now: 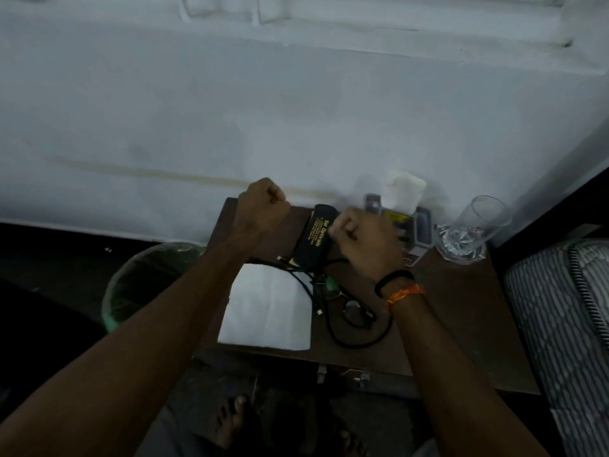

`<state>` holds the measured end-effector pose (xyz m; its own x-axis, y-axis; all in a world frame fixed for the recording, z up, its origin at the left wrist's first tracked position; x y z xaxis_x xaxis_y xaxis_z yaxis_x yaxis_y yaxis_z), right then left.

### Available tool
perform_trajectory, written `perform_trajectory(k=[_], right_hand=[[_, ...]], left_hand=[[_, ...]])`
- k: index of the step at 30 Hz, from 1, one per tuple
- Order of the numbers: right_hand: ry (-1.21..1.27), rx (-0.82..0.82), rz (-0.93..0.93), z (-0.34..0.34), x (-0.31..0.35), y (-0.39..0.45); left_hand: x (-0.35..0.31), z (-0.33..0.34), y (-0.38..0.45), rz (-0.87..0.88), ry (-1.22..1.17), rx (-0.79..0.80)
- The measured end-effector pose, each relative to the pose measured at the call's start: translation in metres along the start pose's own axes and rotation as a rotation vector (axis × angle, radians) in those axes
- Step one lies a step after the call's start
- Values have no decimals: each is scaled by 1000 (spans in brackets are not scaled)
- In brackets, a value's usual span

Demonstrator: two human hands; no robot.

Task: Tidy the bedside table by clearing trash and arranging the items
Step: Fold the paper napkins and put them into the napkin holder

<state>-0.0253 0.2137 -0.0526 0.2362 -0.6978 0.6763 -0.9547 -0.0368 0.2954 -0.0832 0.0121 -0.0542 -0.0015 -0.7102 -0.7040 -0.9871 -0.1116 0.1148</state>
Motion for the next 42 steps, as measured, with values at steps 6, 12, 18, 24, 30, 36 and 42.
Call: perform_trajectory(k=[6,12,18,24,30,36,42], right_hand=[[-73,617,-38,53,29,-46],[-337,720,-124,88,40,-64],[-366,712,-98,97,38,-63],[-318,728,-23,97,39,-52],[-259,734,26,102,33,-42],[-267,755,1,106,29,-38],[-246,733,-50,105,30,-39]], left_hand=[[61,-33,-43,-183,228,108],[87,-38,-74,-156,145,181],[96,-46,-85,-100,233,324],[95,-39,-84,-91,98,392],[101,-23,-73,-129,133,399],[105,-12,-64,112,345,368],[91,-15,-59,181,232,499]])
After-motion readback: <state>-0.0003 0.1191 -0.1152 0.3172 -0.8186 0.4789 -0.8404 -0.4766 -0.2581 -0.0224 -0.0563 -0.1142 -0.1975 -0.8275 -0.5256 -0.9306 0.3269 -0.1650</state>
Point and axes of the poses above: each hand's wrist, its own y-axis towards the middle knuckle, its own z-axis out of the palm, x = y × z, the point moved 1 cm from there along y, towards the middle knuckle, and after that the axes turned 5 degrees about y, right-handed, at the moved point
